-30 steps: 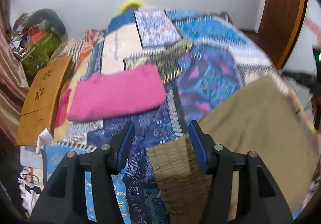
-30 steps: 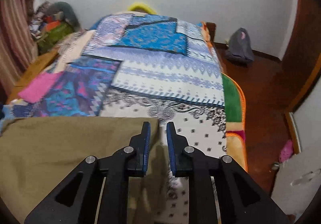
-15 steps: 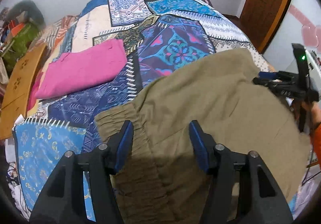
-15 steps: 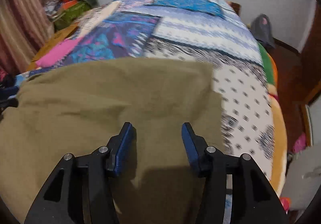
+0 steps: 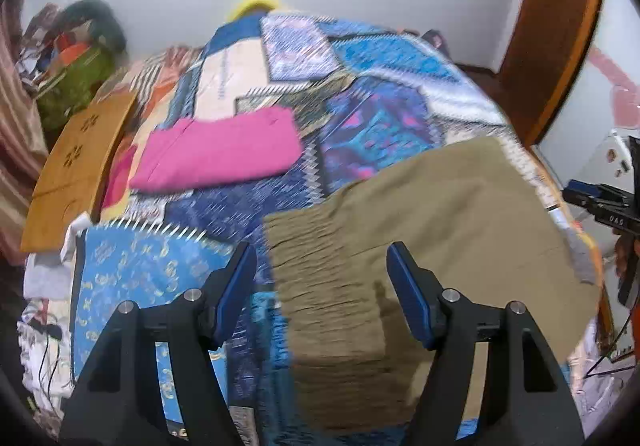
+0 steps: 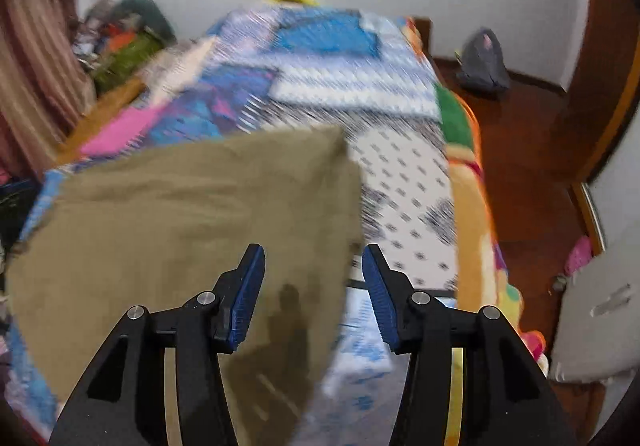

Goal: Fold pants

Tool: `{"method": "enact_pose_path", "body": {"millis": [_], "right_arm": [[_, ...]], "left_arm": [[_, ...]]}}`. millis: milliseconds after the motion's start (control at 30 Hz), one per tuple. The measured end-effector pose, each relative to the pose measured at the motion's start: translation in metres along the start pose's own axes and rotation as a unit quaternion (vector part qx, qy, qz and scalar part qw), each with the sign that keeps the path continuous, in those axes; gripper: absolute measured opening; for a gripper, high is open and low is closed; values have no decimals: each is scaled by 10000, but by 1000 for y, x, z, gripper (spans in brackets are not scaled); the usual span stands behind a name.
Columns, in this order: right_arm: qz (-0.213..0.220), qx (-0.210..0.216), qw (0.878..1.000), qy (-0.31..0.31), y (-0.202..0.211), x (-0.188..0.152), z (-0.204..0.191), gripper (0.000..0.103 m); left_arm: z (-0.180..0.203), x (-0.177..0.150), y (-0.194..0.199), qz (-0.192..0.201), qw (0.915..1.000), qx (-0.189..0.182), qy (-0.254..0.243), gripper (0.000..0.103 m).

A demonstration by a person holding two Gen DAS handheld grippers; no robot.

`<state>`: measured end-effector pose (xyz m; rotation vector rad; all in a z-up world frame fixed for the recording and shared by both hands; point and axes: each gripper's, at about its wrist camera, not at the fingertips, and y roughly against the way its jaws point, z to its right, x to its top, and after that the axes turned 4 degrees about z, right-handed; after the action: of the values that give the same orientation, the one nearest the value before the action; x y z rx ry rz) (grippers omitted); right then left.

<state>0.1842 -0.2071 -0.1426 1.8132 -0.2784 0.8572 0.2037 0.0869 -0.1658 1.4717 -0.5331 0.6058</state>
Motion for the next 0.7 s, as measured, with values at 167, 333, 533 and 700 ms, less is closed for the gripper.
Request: {"method": "enact_pose_path", "body": {"millis": [167,333,533,700], "right_arm": [[168,740,9968,270,11,0,-57,48],[-224,1019,9928,585,-3,-29,-94,48],[-469,1025,9924,493,-6,-53,-91,48],[-551,836,9923,733,8,-54,-93,48]], "left_arm": [[38,-5,2,-50,9990,-379,-234,68],[67,-30,-14,-426,9963,-605,-447,68],[73,-58,-9,-203,9970,-334,-661,68],[59,-58,11,-62,9987,-108,-499,68]]}}
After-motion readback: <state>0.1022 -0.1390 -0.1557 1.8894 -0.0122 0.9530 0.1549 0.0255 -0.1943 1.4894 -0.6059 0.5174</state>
